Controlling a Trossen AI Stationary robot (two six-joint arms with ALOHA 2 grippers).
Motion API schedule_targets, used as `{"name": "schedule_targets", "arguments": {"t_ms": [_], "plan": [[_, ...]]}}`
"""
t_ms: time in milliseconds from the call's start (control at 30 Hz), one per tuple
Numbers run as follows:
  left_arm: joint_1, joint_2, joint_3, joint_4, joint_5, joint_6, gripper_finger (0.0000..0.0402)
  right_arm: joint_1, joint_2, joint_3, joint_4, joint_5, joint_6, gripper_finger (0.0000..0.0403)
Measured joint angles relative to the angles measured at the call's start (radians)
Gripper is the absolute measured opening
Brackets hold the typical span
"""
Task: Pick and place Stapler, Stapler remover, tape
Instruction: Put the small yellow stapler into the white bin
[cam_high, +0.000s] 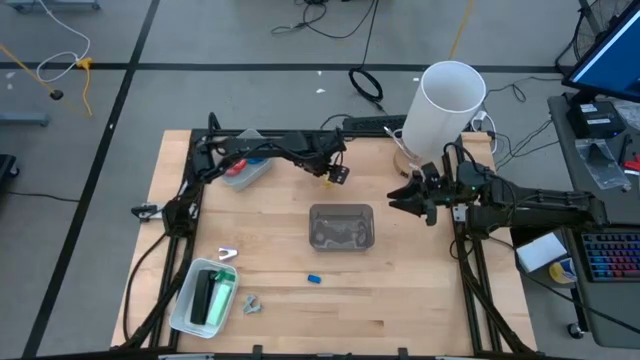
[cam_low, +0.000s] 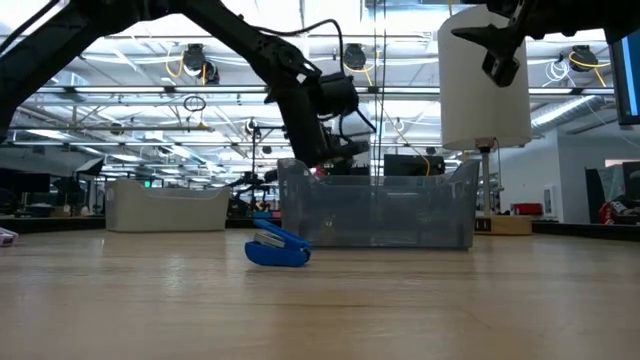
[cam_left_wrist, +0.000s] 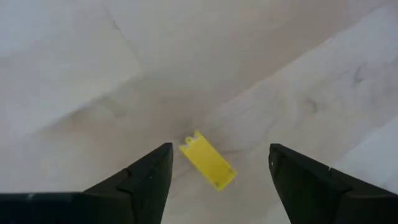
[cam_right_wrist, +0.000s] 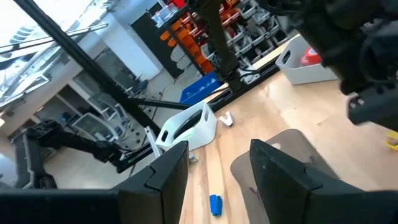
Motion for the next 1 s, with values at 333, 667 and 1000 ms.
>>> {"name": "schedule_targets", "arguments": {"t_ms": [333, 667, 1000], "plan": [[-0.011, 0.070, 0.000, -0.004, 0.081, -0.109, 0.0266, 0.001, 0.000, 0.000, 0.003, -0.050, 0.042, 0.0167], [0.004, 0.070, 0.000, -0.005, 0.031, -0.219, 0.0264, 0.001, 0.000, 0.000, 0.005, -0.050, 0.049, 0.0167], [0.005, 0.071, 0.000, -0.016, 0.013, -0.216, 0.0146, 0.001, 0.000, 0.000, 0.005, -0.049, 0.068, 0.0167]]}}
